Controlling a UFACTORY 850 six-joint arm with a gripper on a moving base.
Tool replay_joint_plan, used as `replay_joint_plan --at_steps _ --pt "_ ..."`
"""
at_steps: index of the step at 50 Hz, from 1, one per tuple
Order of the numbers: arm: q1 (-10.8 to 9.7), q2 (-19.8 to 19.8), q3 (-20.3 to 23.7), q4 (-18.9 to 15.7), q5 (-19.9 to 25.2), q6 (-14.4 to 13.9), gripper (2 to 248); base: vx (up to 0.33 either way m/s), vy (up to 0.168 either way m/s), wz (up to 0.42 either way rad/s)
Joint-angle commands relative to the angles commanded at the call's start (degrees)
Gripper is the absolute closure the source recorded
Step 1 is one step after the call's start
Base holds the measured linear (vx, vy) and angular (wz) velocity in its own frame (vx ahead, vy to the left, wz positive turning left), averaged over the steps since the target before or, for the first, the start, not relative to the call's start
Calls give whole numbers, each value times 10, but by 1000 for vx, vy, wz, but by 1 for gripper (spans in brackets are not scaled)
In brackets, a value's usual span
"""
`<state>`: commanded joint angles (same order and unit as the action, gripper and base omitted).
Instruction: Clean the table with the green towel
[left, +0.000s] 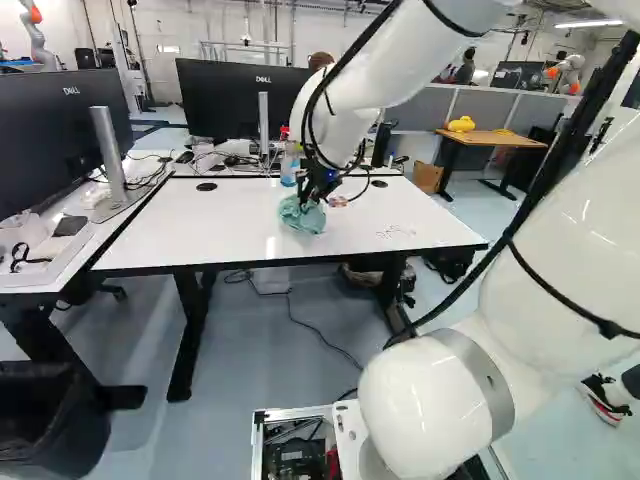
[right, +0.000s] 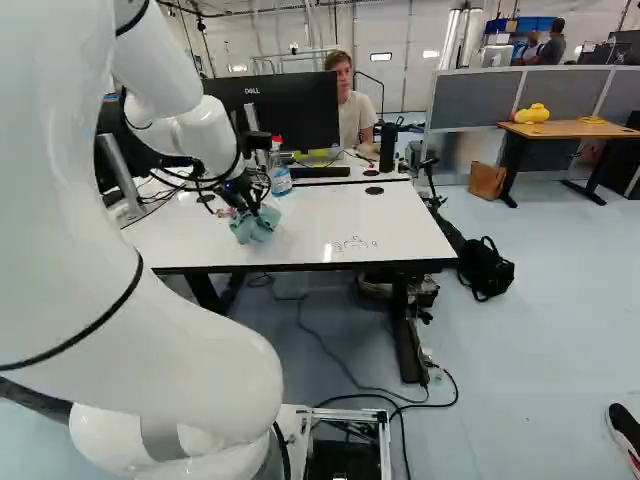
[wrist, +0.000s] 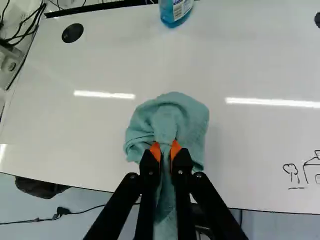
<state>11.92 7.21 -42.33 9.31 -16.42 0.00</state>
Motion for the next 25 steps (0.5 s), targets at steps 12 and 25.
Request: replay_joint_plan --at_steps 12,25 --pt "-27 2 2 0 0 0 208 0 0 0" --pt "-57 3 3 0 0 0 208 0 0 0"
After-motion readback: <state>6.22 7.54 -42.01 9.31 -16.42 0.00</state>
